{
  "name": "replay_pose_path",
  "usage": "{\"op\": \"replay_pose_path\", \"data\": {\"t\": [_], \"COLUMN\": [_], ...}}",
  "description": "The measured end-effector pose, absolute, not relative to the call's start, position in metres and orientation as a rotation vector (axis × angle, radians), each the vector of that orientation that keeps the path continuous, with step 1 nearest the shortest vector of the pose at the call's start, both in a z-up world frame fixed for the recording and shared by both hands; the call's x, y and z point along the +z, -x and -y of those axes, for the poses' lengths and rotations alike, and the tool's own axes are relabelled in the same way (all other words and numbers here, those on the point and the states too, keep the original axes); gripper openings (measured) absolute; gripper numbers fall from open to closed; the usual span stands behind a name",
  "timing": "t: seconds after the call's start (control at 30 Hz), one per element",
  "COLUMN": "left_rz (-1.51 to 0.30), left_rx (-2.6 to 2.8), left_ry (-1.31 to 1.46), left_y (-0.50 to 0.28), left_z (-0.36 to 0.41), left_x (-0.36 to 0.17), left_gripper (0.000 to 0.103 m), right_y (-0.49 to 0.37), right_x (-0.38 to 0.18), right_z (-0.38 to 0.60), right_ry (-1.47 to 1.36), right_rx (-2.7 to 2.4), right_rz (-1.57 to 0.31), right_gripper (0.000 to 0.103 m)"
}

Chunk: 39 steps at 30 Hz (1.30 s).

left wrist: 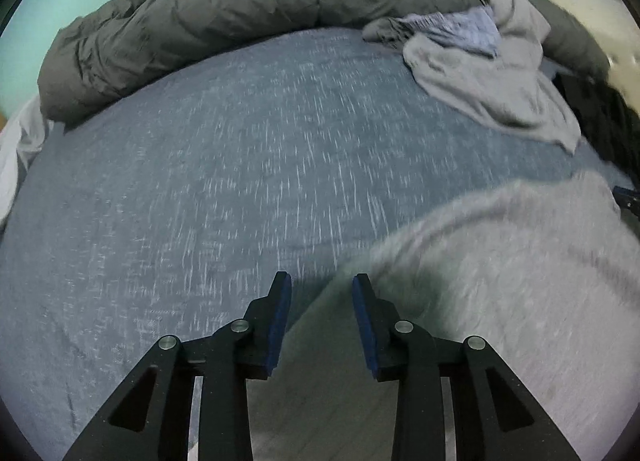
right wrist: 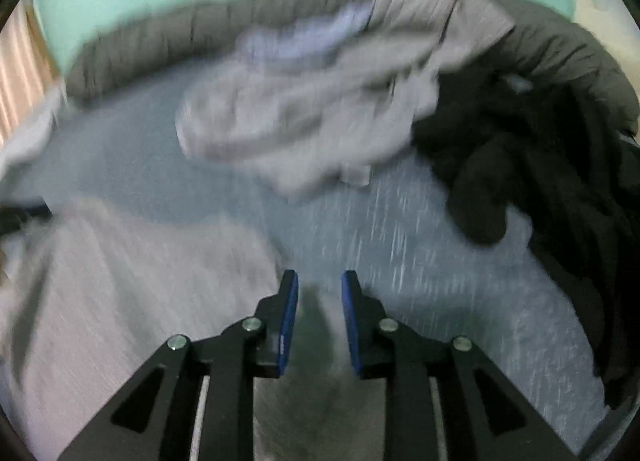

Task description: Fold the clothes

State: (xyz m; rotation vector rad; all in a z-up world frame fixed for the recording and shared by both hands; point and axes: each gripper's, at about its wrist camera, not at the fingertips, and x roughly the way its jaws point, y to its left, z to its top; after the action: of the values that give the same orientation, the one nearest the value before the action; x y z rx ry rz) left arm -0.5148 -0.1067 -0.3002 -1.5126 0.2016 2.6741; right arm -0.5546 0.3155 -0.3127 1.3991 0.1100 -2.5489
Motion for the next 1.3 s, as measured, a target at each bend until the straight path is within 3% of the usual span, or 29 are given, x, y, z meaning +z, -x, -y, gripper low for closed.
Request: {"op": "replay_pose_path", "data": {"t": [0.13,0.23,0.33,0.47,0.53,0.63,0.73,0.97,1.0,1.03,1.07,1.13,1.3], "left_rz": [-0.188,-0.145,-0.079,-0.077,-0.079,-0.075,-0.012,0.026,0.006,-0.037,-0.091,-0.160,-0.268], "left_rx": [2.652,2.652,2.668,2.675,2.677,2.682,2.680,2.610,2.594,2.576,2.555,2.537,2.551], "left_ry": [1.574,1.576,1.555,1.515,1.495,1.464,1.454,1.519,1.536,1.548,1.558,1.540,1.473], "left_y": [0.498,0.493,0.491,0.506,0.515,0.527,0.543,0.561,0.561,0.560,0.557,0.551,0.534], "left_z": [0.122,0.130,0.135,0.121,0.112,0.100,0.093,0.083,0.081,0.076,0.070,0.060,0.045], "left_x": [-0.307,-0.308,-0.305,-0.301,-0.299,-0.297,-0.299,-0.319,-0.323,-0.327,-0.330,-0.330,-0.321], "left_gripper": [0.036,0.045,0.048,0.048,0.048,0.048,0.063,0.063,0.060,0.043,0.028,0.011,0.009], "right_y": [0.540,0.530,0.528,0.534,0.538,0.553,0.564,0.582,0.582,0.581,0.579,0.573,0.552], "right_x": [-0.313,-0.298,-0.288,-0.285,-0.286,-0.296,-0.303,-0.323,-0.325,-0.328,-0.329,-0.330,-0.321], "right_z": [-0.321,-0.345,-0.369,-0.387,-0.389,-0.374,-0.355,-0.320,-0.316,-0.311,-0.307,-0.302,-0.288], "right_ry": [-1.379,-1.348,-1.360,-1.348,-1.344,-1.378,-1.386,-1.447,-1.448,-1.450,-1.434,-1.408,-1.300], "right_rx": [-2.539,-2.597,-2.625,-2.626,-2.630,-2.607,-2.583,-2.533,-2.516,-2.500,-2.487,-2.469,-2.453], "right_rz": [-0.087,-0.043,0.018,0.158,0.198,0.153,0.111,0.004,-0.020,-0.045,-0.061,-0.104,-0.249], "right_gripper": [0.022,0.023,0.025,0.041,0.042,0.042,0.042,0.042,0.036,0.025,0.020,0.008,0.005]}}
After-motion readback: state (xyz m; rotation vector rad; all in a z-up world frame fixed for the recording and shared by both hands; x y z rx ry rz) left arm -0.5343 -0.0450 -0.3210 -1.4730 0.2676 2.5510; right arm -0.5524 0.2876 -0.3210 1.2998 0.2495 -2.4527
